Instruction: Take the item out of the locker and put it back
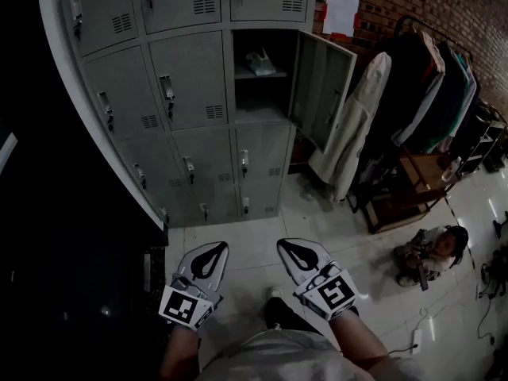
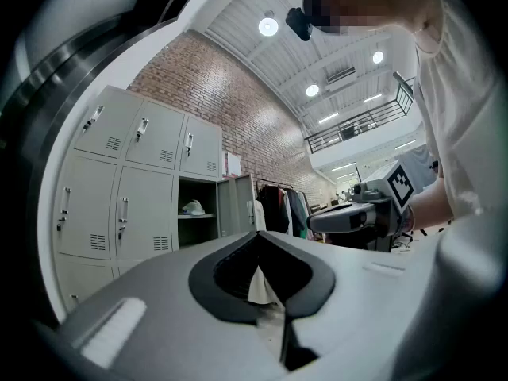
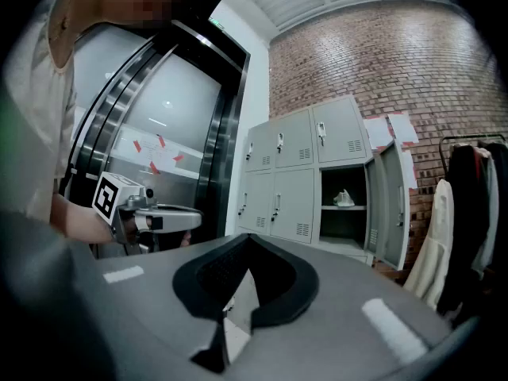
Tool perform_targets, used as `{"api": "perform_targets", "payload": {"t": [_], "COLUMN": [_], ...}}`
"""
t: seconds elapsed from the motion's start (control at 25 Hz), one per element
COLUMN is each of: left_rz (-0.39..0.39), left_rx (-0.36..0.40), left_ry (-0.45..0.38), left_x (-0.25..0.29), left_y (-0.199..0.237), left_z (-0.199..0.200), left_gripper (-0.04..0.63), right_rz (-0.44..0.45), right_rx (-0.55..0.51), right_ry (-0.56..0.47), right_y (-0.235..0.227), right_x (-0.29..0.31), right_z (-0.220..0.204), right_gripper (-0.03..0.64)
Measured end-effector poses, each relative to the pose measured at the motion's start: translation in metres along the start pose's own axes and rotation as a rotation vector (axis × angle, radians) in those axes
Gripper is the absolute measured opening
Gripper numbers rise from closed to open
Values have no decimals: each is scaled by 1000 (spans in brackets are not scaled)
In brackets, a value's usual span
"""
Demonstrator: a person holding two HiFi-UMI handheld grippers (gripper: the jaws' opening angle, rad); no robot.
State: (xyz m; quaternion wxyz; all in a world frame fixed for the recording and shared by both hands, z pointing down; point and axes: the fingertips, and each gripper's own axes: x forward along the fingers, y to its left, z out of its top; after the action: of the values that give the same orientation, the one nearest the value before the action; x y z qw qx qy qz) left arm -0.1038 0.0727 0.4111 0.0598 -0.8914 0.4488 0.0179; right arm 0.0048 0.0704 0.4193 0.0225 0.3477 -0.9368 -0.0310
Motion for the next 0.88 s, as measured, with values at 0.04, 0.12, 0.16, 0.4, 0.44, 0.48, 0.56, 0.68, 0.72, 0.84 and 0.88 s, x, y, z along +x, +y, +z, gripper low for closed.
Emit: {"api": "perform_targets", "payload": {"t": [0.04, 0.12, 0.16, 0.4, 0.44, 0.48, 0.56, 0.68, 0.72, 0.84, 0.88], "left_rz": [6, 17, 22, 59, 68, 79, 100, 101, 90, 57, 49], "left_rx": [5, 15, 19, 60, 66, 72, 86, 95, 95, 103, 102], "left_ry": [-2, -6, -7, -4, -10, -18, -29, -38, -43, -40, -35], "left_x": [10, 30, 42, 141, 159, 177, 211, 256, 269, 299, 306], "left_y": [8, 24, 32, 97, 110, 123, 150, 179, 184, 199, 203], "left_z": [-3, -8, -12, -21, -18, -13, -6, -1, 1, 0, -1], "left_gripper": [6, 6, 6, 6, 6, 6, 6, 6, 6, 6, 6], "right_rz": [2, 5, 7, 25, 34, 44, 58, 49, 40, 8, -5], "right_rx": [1, -2, -5, -12, -17, -26, -43, -52, -46, -24, -21], "right_ry": [-8, -21, -27, -53, -58, -63, -70, -76, -79, -79, -73], "right_y": [-10, -33, -45, -147, -165, -182, -214, -259, -272, -301, -308], "right_x": [8, 26, 35, 110, 123, 137, 163, 195, 204, 227, 233], "right_z": [-1, -4, -7, -13, -8, -3, 6, 14, 15, 14, 13], "right_gripper": [2, 2, 2, 2, 2, 2, 2, 2, 2, 2, 2]}}
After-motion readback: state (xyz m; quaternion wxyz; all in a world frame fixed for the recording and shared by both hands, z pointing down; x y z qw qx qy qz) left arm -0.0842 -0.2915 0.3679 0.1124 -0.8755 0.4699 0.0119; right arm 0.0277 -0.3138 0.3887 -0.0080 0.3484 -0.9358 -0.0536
